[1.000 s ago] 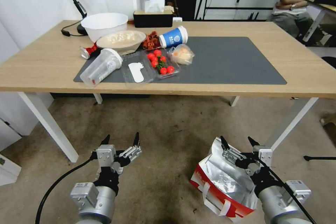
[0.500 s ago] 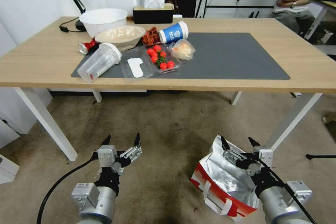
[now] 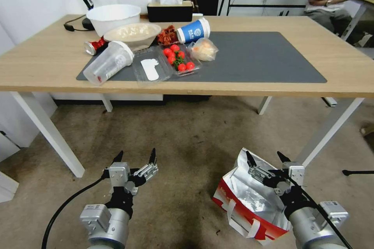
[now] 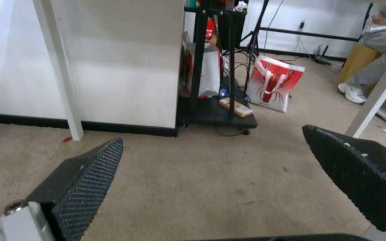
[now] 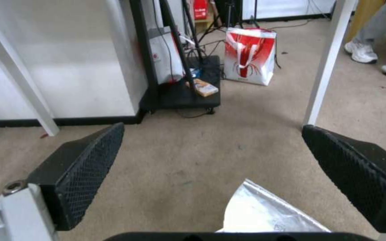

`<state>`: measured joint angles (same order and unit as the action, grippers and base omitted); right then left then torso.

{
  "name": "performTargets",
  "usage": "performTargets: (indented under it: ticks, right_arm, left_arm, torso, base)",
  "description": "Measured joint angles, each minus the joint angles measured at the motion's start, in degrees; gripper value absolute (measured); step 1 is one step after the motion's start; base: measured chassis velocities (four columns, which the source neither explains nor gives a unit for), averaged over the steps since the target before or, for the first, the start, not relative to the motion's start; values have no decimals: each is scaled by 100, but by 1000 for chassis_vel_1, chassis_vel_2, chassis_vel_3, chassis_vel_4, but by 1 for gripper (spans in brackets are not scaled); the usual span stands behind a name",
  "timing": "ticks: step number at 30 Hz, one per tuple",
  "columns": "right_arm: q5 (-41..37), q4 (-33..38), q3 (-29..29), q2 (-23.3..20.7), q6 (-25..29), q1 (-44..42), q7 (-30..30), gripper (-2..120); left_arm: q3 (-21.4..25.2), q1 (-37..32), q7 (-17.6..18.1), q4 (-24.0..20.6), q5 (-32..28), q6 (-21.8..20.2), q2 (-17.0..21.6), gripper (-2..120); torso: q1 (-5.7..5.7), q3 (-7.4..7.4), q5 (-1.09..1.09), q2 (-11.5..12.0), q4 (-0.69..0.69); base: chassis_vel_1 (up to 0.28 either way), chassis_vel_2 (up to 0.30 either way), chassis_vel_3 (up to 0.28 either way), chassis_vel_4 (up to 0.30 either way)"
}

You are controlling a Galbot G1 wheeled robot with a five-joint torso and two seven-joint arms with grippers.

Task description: Pick up the food delivery bag from the floor and place it on the table.

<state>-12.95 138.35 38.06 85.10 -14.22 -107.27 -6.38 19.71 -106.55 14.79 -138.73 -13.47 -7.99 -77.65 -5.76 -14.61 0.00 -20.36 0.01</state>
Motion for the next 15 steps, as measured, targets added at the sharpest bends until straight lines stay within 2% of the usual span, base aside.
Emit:
performTargets:
  ticks: [15]
  right_arm:
    - [39,-10,28,-29,9,-37,-4,100]
  left_arm:
    - [-54,-42,4,-5,82,43,-19,100]
  torso:
    - [103,238,0,338,-1]
  base:
    - [0,0,0,0]
